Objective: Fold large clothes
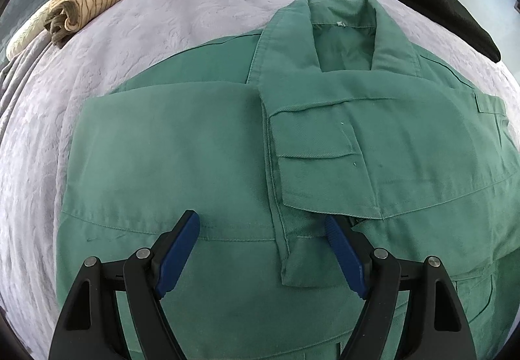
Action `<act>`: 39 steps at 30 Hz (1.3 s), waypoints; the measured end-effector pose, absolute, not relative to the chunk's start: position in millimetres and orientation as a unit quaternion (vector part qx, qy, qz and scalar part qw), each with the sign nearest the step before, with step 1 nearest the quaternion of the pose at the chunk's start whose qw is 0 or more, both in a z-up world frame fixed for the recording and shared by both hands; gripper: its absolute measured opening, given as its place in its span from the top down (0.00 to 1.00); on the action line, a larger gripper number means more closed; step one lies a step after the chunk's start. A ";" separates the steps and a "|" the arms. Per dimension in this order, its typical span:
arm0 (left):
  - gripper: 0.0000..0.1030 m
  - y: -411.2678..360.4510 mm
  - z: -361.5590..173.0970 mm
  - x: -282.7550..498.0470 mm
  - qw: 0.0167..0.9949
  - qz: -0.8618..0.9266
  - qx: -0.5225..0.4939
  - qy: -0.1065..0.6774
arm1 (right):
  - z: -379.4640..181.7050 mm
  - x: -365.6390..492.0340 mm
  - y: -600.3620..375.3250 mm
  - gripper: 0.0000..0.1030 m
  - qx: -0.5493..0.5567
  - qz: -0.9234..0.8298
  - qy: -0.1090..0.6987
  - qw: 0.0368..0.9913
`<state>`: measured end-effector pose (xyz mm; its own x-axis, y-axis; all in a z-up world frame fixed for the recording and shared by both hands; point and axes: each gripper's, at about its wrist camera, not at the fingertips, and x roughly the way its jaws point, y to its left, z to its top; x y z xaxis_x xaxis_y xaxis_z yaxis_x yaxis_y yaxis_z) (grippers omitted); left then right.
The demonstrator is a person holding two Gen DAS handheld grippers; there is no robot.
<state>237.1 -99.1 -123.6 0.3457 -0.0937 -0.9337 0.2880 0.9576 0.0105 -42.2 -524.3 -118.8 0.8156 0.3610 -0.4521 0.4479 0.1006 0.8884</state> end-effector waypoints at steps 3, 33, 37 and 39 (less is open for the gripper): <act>0.22 -99.8 -123.4 237.9 0.817 -0.115 0.089 0.558 | -139.6 -31.9 -505.7 0.47 0.695 -0.006 0.327 0.641; 0.13 -94.9 -136.6 257.6 0.814 -0.131 0.096 0.558 | -128.7 -12.7 -555.4 0.58 0.595 -0.103 0.359 0.712; 0.13 -84.0 -125.9 260.3 0.815 -0.131 0.101 0.555 | -99.8 -18.2 -547.2 0.58 0.528 -0.141 0.391 0.741; 0.13 -76.6 -119.2 258.9 0.819 -0.132 0.097 0.549 | -84.3 -16.1 -537.7 0.58 0.503 -0.114 0.395 0.761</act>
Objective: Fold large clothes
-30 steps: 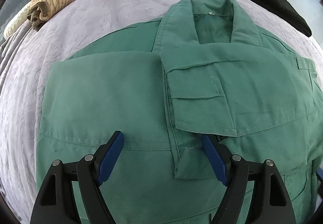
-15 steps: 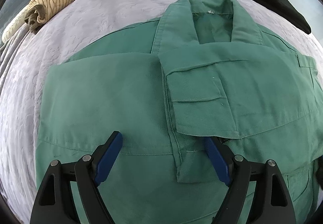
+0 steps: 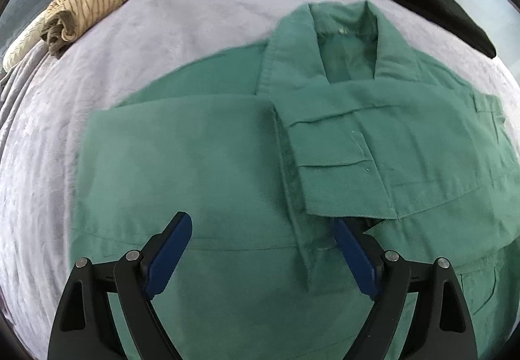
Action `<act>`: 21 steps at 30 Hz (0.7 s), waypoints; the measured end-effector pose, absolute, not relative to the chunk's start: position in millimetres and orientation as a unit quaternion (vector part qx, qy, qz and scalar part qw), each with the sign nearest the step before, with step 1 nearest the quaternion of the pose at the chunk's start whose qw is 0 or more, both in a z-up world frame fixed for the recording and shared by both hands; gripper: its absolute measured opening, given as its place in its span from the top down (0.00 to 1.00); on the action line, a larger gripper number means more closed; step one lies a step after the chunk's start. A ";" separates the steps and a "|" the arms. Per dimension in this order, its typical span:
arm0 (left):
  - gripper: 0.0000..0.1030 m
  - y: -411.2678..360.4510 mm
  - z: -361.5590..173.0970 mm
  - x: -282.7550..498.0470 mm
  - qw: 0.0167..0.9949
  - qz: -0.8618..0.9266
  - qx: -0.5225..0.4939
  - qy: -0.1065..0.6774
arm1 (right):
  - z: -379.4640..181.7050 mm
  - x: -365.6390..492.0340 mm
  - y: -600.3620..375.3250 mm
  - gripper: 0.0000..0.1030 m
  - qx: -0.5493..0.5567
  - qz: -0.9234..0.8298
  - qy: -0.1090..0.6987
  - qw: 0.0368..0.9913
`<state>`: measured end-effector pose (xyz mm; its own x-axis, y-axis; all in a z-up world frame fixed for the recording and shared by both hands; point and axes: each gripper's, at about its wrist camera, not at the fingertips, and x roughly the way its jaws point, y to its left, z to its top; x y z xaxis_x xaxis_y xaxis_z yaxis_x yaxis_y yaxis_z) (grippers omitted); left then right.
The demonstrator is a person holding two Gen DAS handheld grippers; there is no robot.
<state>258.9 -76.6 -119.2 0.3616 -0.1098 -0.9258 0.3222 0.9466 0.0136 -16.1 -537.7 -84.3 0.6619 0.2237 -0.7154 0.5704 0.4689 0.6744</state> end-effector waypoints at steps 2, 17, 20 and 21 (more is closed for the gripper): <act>0.13 -71.0 -117.7 256.9 0.821 -0.131 0.091 0.549 | -79.1 -9.4 -516.8 0.58 0.497 -0.049 0.416 0.760; 0.13 -22.0 -114.6 234.3 0.808 -0.091 0.093 0.574 | -101.3 -47.0 -562.8 1.00 0.402 -0.186 0.492 0.749; 0.13 -10.5 -112.6 214.8 0.798 -0.077 0.101 0.590 | -92.3 -41.5 -550.7 0.93 0.376 -0.175 0.512 0.752; 0.13 -9.3 -112.0 208.9 0.796 -0.076 0.103 0.592 | -89.1 -42.2 -539.6 0.93 0.370 -0.169 0.519 0.752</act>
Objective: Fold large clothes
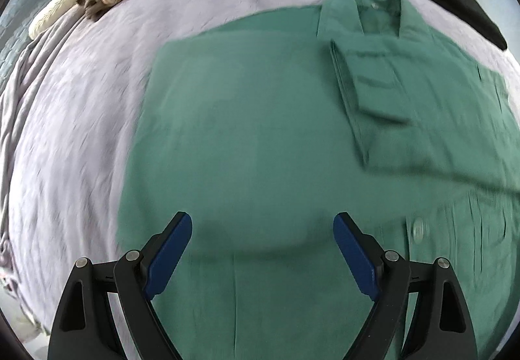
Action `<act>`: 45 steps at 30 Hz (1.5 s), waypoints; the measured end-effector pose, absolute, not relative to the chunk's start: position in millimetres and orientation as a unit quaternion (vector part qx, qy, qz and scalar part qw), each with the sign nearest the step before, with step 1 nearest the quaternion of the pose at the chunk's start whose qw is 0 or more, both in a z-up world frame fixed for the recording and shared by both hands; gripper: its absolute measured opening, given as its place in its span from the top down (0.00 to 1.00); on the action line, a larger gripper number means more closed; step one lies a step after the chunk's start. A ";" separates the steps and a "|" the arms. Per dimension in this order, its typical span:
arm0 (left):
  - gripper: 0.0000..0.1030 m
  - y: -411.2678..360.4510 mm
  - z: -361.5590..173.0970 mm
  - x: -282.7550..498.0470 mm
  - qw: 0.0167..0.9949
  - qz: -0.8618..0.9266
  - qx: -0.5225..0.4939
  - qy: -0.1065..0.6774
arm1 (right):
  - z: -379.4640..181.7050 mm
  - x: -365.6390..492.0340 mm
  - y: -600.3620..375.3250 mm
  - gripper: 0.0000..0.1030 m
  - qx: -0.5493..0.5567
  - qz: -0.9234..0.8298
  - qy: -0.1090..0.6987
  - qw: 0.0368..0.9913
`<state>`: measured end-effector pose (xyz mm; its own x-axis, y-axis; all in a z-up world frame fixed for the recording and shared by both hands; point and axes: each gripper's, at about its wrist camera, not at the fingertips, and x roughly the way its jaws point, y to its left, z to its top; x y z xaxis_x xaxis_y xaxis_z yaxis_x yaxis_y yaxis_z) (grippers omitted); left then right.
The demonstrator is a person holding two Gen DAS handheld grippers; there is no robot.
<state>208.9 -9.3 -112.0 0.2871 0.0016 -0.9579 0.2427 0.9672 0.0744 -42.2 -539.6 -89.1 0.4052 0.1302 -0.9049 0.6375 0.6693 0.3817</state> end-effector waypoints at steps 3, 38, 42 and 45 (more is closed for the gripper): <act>0.13 -8.3 -107.9 185.2 0.781 -0.074 0.109 0.610 | -81.3 -47.0 -515.6 0.93 0.345 -0.134 0.549 0.750; 0.00 -29.3 -11.6 51.3 0.774 -0.042 0.072 0.627 | -2.0 -74.9 -409.2 0.00 0.194 -0.007 0.636 0.747; 0.00 -28.0 -3.5 47.8 0.778 -0.035 0.069 0.623 | 0.6 -77.7 -410.6 0.00 0.202 -0.006 0.638 0.743; 0.00 -27.5 1.5 45.2 0.784 -0.025 0.073 0.616 | 2.5 -78.4 -411.5 0.00 0.202 -0.004 0.635 0.746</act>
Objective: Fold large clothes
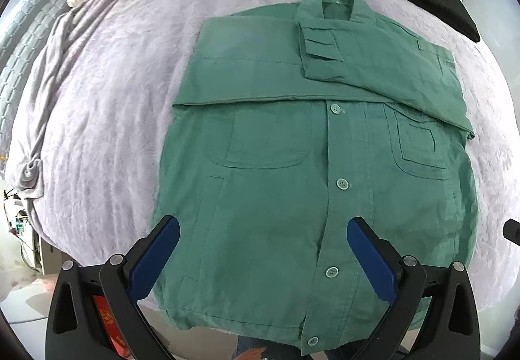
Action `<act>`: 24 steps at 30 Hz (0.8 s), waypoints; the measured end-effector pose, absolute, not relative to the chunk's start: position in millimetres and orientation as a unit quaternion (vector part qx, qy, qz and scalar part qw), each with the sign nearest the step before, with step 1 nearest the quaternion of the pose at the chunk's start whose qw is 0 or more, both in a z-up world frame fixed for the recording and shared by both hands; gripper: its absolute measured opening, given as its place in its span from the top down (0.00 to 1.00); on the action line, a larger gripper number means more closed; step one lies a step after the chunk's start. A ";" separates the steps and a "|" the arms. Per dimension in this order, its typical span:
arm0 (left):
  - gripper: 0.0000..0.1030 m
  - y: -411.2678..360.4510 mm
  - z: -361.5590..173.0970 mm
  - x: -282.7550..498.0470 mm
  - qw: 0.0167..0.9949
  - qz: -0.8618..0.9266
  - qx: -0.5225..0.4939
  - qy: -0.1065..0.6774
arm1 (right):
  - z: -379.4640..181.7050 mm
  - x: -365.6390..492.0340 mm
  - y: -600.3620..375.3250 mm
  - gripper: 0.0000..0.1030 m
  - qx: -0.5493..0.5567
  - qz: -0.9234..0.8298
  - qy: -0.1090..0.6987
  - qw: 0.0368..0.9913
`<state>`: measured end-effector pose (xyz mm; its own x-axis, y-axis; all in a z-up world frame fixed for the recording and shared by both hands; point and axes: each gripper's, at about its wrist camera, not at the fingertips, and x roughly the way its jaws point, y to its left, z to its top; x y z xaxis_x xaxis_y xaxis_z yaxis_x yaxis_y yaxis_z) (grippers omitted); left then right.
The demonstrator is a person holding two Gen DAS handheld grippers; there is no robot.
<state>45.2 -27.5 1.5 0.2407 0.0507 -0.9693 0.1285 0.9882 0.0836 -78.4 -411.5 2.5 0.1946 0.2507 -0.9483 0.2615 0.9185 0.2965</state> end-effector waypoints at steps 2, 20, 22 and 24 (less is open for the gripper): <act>0.00 -28.6 3.3 42.3 0.785 -0.019 0.072 0.615 | 2.0 -78.6 -413.7 0.00 0.203 -0.002 0.635 0.745; 0.00 -4.0 -0.3 23.5 0.777 -0.016 0.052 0.628 | -16.2 -84.5 -408.9 0.00 0.235 -0.007 0.652 0.721; 0.00 3.2 -5.5 19.9 0.773 -0.016 0.046 0.633 | -19.2 -88.1 -403.8 0.00 0.239 -0.011 0.655 0.717; 0.00 11.9 -11.9 14.9 0.768 -0.017 0.041 0.639 | -21.2 -91.6 -399.0 0.00 0.241 -0.014 0.658 0.713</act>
<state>14.9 11.9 -11.9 0.1834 0.0263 -0.9827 0.0797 0.9960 0.0416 -91.6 -399.0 -21.2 0.1341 0.2976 -0.9452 0.3372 0.8832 0.3260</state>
